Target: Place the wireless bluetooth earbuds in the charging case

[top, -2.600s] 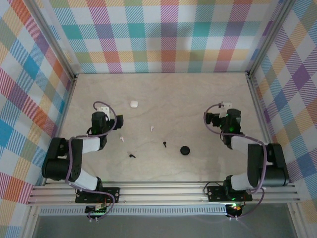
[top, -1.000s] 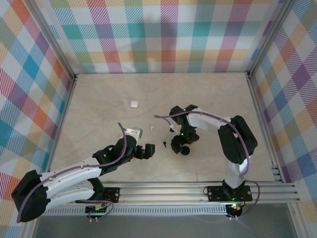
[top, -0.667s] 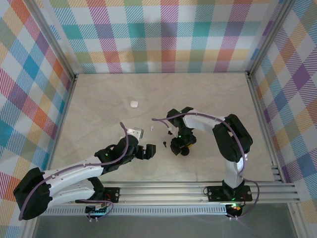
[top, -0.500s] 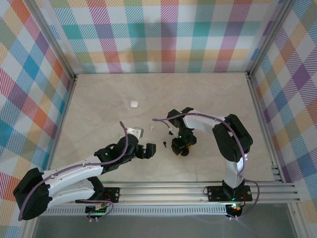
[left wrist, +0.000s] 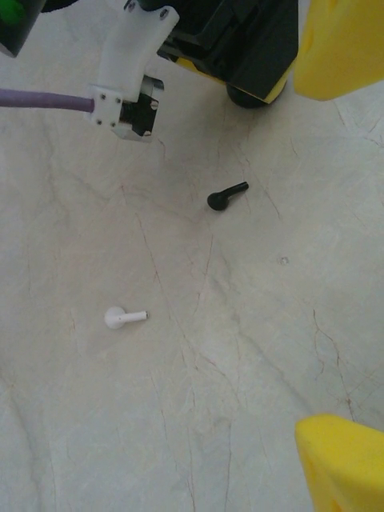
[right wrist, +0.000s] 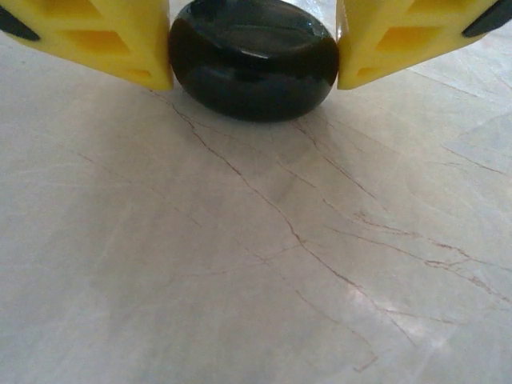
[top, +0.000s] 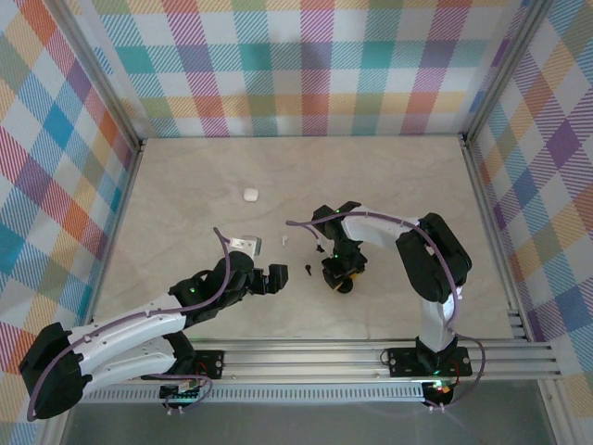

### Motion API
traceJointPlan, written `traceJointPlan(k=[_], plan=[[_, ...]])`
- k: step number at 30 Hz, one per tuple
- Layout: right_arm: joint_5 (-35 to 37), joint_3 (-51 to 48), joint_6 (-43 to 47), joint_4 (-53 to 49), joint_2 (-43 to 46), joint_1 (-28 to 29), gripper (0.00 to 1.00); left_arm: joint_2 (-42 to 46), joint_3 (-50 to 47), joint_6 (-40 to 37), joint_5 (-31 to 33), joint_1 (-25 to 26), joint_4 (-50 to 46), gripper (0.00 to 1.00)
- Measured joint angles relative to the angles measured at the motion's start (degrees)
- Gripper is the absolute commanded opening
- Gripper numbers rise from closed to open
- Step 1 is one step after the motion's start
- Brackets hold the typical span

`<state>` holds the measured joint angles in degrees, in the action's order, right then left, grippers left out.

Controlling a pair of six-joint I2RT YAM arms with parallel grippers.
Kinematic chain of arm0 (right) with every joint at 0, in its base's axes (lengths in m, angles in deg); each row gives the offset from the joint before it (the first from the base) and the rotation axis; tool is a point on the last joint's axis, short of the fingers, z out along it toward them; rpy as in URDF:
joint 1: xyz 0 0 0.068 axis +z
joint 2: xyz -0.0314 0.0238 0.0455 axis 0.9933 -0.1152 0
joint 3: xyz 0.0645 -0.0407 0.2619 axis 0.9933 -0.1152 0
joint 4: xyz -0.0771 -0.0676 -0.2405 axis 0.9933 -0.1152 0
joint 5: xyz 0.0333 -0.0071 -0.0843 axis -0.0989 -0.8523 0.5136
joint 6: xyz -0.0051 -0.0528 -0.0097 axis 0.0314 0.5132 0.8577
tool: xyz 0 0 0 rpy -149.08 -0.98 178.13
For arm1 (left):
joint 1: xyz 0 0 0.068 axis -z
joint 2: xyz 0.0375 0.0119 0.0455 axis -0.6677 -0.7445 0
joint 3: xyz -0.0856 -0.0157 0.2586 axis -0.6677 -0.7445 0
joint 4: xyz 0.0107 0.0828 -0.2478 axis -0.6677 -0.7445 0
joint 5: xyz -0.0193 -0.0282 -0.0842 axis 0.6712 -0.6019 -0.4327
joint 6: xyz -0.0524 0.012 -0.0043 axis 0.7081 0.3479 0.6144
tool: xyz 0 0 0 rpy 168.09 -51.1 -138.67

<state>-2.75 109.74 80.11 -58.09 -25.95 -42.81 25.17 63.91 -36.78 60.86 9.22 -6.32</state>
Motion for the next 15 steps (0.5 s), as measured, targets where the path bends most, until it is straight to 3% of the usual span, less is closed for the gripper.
traceJointPlan(k=[8,15], plan=[[-0.26,0.00,-3.80,0.20,0.68,0.00,0.46,8.92,-0.04,-0.50,0.68,0.04,-1.92,1.00],[-2.62,3.93,-9.01,-0.17,4.33,0.00,0.46,16.04,-3.19,-1.46,-2.03,0.04,3.48,1.00]])
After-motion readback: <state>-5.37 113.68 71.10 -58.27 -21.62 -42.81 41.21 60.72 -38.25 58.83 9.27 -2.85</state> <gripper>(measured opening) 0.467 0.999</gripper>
